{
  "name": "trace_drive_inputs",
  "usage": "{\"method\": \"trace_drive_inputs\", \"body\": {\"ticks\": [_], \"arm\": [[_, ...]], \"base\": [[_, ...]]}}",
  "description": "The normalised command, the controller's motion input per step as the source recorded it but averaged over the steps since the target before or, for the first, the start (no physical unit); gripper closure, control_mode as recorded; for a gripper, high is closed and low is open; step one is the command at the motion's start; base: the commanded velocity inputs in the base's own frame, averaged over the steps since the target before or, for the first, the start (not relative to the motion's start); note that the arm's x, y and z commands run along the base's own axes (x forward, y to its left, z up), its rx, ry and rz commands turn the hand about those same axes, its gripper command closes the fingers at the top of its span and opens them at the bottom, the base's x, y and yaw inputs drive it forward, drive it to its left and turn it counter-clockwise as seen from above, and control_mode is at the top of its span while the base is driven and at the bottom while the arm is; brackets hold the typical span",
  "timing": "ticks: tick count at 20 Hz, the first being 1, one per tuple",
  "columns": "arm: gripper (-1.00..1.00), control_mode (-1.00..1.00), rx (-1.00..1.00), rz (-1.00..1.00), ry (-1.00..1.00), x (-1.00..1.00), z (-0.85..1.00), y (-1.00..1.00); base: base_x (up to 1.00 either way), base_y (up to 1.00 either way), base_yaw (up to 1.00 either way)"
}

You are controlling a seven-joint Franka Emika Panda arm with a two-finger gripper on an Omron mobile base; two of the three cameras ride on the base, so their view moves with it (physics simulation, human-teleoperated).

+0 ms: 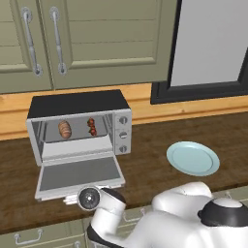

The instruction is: Pick up the kebab skewer and baguette bread, and place them inside the toaster oven. Close the toaster oven door and start by setting the timer.

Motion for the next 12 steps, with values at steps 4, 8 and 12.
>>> {"method": "trace_drive_inputs", "body": {"ticks": [4, 8, 12], "arm": [[-1.0, -1.0, 0.0, 0.0, 0.0, 0.83, 0.78, -0.31], [-1.0, -1.0, 0.0, 0.0, 0.0, 0.88, 0.68, -0.31], [-1.0, -1.0, 0.01, 0.0, 0.0, 0.88, 0.59, -0.23]], "base": [[0.0, 0.0, 0.0], [0.0, 0.0, 0.0], [0.0, 0.0, 0.0]]}}
